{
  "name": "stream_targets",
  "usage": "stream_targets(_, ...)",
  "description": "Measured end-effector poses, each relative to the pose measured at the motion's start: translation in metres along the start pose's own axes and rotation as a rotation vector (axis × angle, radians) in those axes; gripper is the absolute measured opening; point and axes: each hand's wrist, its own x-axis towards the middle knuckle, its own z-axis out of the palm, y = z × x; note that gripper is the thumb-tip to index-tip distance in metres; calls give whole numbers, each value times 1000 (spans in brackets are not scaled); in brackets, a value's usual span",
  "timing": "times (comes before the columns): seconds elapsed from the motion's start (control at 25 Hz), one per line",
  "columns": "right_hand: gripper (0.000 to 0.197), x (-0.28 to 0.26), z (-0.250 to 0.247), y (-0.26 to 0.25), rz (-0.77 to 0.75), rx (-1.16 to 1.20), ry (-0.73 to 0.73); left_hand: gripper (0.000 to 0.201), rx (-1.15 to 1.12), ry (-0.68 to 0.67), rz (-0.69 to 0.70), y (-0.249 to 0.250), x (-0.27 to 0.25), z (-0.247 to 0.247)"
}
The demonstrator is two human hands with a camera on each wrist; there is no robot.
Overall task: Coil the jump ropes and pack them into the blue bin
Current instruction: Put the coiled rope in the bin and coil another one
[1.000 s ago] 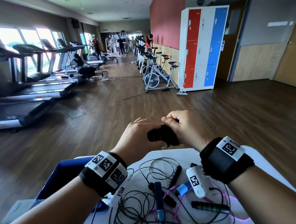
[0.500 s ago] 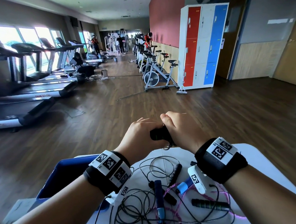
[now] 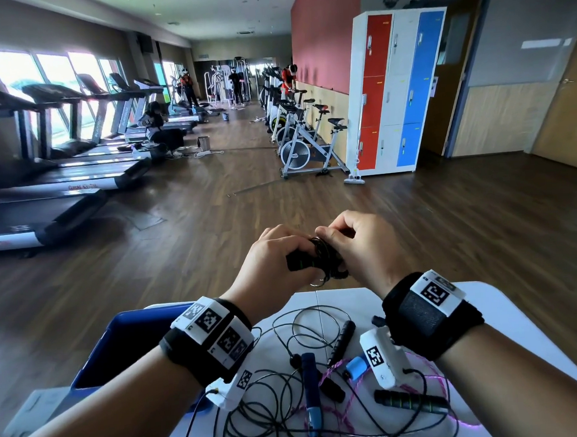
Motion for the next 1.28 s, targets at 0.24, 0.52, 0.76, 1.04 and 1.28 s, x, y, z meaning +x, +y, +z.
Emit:
stream_targets(0.24,31,-16,-4,-7,-105,-60,-123,32,-3,35,-38,-6,2,-3)
stream_targets(0.52,25,-21,7,-2,-121,-24,-46,35,22,80,5,-8,0,-2)
stream_targets(0.76,20,-7,5,8,62,274,-61,41,47,74,-6,-13,-2,-6)
stream_targets(1.04,15,-4,4,-3,276,451,9,42,77,77,43,-5,-3,-8)
stream_targets(1.28,14,2,8,-14,417,517,-198,49,144,37,15,-2,-1,-8)
